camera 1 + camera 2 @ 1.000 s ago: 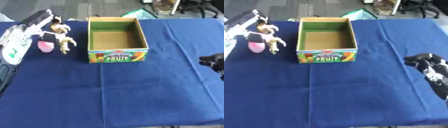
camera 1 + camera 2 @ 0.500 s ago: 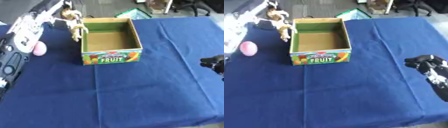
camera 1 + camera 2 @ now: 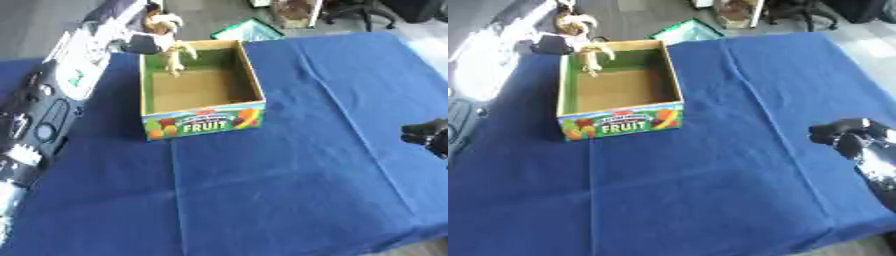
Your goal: Pick up objects on the table and place them in the box.
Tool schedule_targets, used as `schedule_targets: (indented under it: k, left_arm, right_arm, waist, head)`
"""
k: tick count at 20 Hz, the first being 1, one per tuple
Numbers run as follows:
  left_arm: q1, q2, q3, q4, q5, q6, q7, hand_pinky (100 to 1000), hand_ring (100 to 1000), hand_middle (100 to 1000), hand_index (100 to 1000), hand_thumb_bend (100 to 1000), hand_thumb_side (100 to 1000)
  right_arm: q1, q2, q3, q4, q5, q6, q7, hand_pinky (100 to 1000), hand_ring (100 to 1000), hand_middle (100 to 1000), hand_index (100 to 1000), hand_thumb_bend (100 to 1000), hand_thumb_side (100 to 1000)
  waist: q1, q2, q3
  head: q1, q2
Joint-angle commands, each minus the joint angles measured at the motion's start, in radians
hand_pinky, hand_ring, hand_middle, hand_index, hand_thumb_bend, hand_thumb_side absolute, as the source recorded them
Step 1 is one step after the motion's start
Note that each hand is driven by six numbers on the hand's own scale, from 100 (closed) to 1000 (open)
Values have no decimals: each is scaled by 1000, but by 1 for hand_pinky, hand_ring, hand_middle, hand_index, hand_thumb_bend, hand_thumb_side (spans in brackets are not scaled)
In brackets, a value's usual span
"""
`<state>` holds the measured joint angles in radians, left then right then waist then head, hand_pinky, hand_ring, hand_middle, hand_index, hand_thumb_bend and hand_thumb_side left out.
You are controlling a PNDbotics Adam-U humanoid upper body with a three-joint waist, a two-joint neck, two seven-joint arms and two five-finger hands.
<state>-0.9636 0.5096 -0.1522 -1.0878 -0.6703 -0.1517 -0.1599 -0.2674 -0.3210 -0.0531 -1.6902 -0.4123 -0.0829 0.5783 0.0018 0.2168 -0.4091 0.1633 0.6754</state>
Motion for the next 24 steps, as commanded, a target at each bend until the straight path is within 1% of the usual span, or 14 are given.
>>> schedule_targets:
  k: [1,5,8,9,11,12,14,15,16,17,18,19,22,24]
  left_arm:
    - [-16,3,10,24,-25,-2,8,624,497,375,580,100,201]
    - [-2,-13,14,80,-65,-8,8,631,502,381,585,100,200]
    - [7,-20,12,108,-89,-18,-12,650,519,404,606,100,198]
    - [11,-21,10,116,-99,-23,-31,672,552,446,644,126,193]
    - [16,-21,9,129,-119,-36,-88,708,624,536,716,304,186]
    - [18,-19,10,131,-127,-45,-117,708,624,536,716,304,186]
    - [23,-15,15,129,-136,-59,-167,731,683,612,771,470,181]
    - [25,-11,17,127,-138,-65,-191,742,707,638,787,536,178]
    - [27,-6,21,121,-137,-71,-212,744,710,642,789,544,177]
    - [28,1,25,112,-135,-75,-230,758,736,678,801,630,165]
    - [30,10,29,101,-130,-79,-248,767,751,697,809,673,158]
    - [31,20,33,90,-126,-82,-263,775,766,714,815,711,192]
    - [38,53,45,55,-109,-90,-307,807,816,768,844,865,366]
    - [46,74,54,36,-90,-95,-335,813,830,782,852,893,454]
  right_arm:
    - [-15,2,7,-10,4,7,14,838,807,607,684,100,344]
    - [-17,13,10,-11,13,11,22,838,807,606,684,100,345]
    - [-15,12,11,-10,18,9,24,838,807,606,684,100,346]
    - [-14,11,11,-10,19,9,24,838,807,606,684,100,346]
    - [-12,10,10,-9,22,8,24,838,807,606,684,100,346]
    - [-12,10,10,-8,22,8,24,838,807,606,684,100,346]
    - [-10,10,11,-8,23,9,25,838,807,606,684,100,347]
    - [-9,10,11,-7,24,9,26,838,807,606,684,100,346]
    - [-8,9,11,-7,24,9,26,838,807,606,684,100,346]
    - [-7,8,11,-7,24,10,26,838,807,606,684,100,346]
    - [-7,8,10,-6,25,10,25,838,807,606,684,100,346]
    - [-6,7,10,-6,25,10,25,838,807,606,684,100,346]
    - [-3,3,7,-5,27,11,23,838,807,606,684,100,346]
    - [0,0,5,-4,28,11,21,837,807,606,684,100,346]
  waist:
    - [-1,-7,-16]
    - [2,6,-41]
    - [5,10,-45]
    - [7,11,-44]
    - [8,10,-43]
    - [8,9,-42]
    - [8,6,-38]
    - [8,5,-37]
    - [8,3,-35]
    - [9,2,-33]
    - [9,0,-31]
    - [10,-2,-28]
    - [13,-7,-19]
    - [14,-10,-11]
  head:
    - [12,-18]
    - [19,-27]
    - [16,-26]
    - [14,-26]
    - [10,-26]
    - [8,-26]
    - [5,-26]
    - [4,-25]
    - [4,-25]
    - [2,-25]
    - [0,-24]
    - [-2,-24]
    - [-11,-22]
    - [-15,-22]
